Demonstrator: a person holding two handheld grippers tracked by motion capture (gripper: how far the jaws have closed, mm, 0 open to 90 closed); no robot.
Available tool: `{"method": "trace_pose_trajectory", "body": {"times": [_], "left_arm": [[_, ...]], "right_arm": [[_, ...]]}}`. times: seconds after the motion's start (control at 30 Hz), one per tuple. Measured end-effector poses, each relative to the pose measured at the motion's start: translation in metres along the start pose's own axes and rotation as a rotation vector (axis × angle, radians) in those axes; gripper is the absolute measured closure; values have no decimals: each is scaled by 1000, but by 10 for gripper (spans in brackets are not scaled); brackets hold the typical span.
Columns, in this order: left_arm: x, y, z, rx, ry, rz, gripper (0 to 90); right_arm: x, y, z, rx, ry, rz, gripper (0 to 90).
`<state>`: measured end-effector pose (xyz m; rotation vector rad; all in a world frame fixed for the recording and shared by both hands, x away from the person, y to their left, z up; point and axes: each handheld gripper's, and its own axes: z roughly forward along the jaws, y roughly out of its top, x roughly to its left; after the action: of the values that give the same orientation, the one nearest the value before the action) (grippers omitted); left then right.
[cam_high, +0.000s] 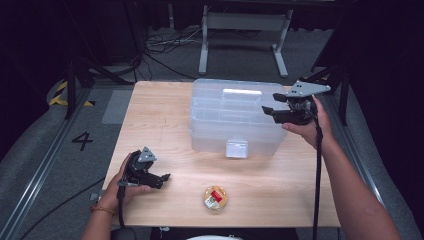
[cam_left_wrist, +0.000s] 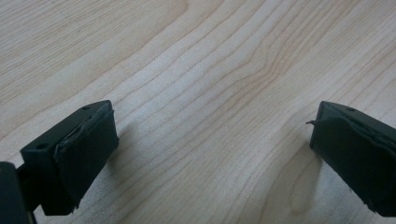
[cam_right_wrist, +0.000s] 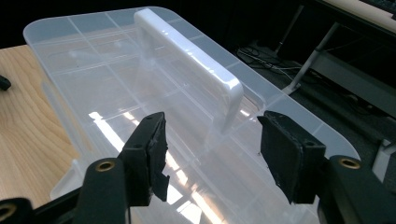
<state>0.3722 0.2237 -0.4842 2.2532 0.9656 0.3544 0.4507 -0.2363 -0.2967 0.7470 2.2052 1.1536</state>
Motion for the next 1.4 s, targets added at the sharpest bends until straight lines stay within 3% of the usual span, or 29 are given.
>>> {"method": "trace_pose_trajectory", "body": {"times": [0.3,0.37,0.4,0.47,0.53,0.57,0.6,0.63,0.7,0.8,0.83,0.97,1.07,1.23,1.3,1.4], "left_arm": [[2,2,-1,9,6,-10,16],[5,2,-2,-13,11,-28,85],[6,3,-1,-20,24,-37,137],[7,7,2,-15,8,-45,145],[6,12,5,-4,1,-5,151],[6,12,5,-4,1,-5,156],[6,20,8,4,-25,11,156],[5,31,7,-24,-32,20,166],[5,36,7,-43,-44,20,156],[2,53,10,-42,-24,82,158],[2,59,12,-46,-21,87,159],[1,77,25,-60,-37,137,160],[2,87,34,-76,-56,122,161],[-7,100,44,-158,-45,173,176],[-8,105,47,-171,-81,168,186],[-9,113,53,-187,-92,156,180]], "right_arm": [[-3,12,20,43,9,8,499],[-2,13,25,65,31,10,546],[-1,14,27,70,19,6,554],[-2,15,28,78,3,2,589],[-7,16,29,92,8,25,633],[-7,16,29,92,8,25,633],[-9,17,30,94,7,27,633],[-11,19,32,99,-1,41,631],[-11,21,33,105,-2,42,637],[-8,25,36,121,-9,26,650],[-7,27,38,127,-12,29,655],[-6,31,47,162,-25,18,643],[-6,34,52,185,-32,11,646],[-5,36,57,208,-38,2,649],[-5,37,57,215,-33,0,650],[-5,37,57,217,-30,-2,652]]}}
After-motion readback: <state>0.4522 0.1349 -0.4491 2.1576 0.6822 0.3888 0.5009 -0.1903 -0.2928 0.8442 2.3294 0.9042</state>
